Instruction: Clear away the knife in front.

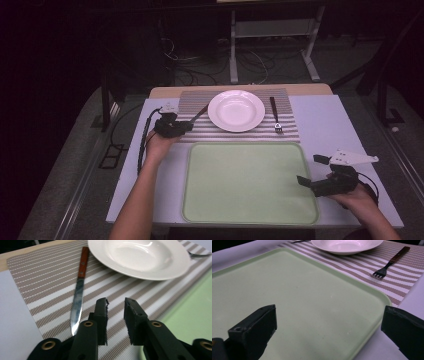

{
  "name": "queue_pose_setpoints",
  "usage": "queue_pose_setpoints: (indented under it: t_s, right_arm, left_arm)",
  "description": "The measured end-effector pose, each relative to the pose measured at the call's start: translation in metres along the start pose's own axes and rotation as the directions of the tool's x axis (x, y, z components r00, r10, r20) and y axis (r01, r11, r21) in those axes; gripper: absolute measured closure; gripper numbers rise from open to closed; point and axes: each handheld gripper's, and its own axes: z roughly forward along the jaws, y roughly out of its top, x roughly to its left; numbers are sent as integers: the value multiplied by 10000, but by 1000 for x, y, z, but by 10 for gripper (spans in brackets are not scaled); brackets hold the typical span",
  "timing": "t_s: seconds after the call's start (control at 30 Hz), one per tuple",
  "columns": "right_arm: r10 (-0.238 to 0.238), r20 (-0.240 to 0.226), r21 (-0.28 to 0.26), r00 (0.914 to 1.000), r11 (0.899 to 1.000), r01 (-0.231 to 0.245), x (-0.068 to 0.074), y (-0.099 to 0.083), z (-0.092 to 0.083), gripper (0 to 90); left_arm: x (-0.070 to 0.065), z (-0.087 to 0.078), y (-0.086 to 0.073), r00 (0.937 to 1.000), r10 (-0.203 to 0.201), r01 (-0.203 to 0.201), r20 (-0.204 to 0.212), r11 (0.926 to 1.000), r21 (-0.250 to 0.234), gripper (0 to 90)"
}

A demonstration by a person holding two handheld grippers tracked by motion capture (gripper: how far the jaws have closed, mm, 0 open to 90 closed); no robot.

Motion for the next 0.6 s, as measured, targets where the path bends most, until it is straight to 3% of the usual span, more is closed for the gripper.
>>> queue_pose_setpoints:
  t_s: [0.37,0.6]
  right_arm:
    - [-47,-46,30,10000,10000,47,0,0,1,5]
    - [-61,-46,5,10000,10000,61,0,0,1,4]
  left_arm:
    - [-31,-37,-13,9972,21,42,754,9965,-840,419]
    - [-56,-59,-33,9955,422,-326,849,9933,-1108,216]
